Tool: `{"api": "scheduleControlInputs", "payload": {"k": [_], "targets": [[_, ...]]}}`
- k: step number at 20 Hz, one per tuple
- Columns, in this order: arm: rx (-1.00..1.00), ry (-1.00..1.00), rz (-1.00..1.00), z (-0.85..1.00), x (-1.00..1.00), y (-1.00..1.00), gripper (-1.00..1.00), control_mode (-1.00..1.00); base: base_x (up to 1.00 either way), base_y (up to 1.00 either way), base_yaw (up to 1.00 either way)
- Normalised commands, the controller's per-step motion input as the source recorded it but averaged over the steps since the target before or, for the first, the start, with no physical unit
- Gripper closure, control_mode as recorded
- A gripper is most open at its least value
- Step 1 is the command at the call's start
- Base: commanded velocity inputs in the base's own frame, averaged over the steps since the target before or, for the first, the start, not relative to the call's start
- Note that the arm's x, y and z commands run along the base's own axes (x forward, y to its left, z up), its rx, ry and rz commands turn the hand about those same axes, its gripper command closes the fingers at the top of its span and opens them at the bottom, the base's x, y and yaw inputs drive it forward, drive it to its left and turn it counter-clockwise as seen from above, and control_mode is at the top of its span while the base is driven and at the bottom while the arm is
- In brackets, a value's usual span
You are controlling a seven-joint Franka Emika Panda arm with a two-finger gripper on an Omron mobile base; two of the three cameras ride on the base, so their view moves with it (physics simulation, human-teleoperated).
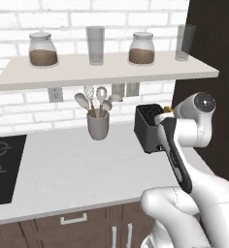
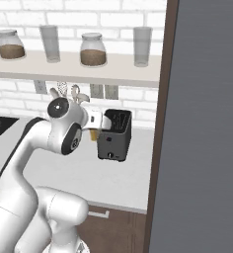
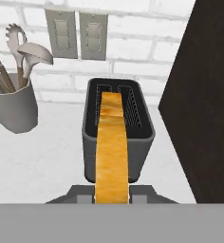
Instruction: Start the toaster. Once the lever pops up, take the bread to the plate on the dining counter.
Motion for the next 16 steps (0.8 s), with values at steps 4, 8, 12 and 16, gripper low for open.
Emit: {"api": "scheduleControlInputs", "payload": {"k": [4, 8, 12, 16], "targets": [[0.00, 0.11, 0.00, 0.22, -0.66, 0.53, 1.00, -1.00, 0.00, 0.00, 0.00], [0.00, 0.11, 0.00, 0.23, -0.68, 0.37, 1.00, -1.00, 0.00, 0.00, 0.00], [0.00, 0.11, 0.00, 0.30, -0.61, 0.18, 1.00, -1.00, 0.00, 0.00, 0.00], [0.00, 0.09, 0.00, 0.20, -0.65, 0.05, 1.00, -1.00, 0.00, 0.00, 0.00]]}}
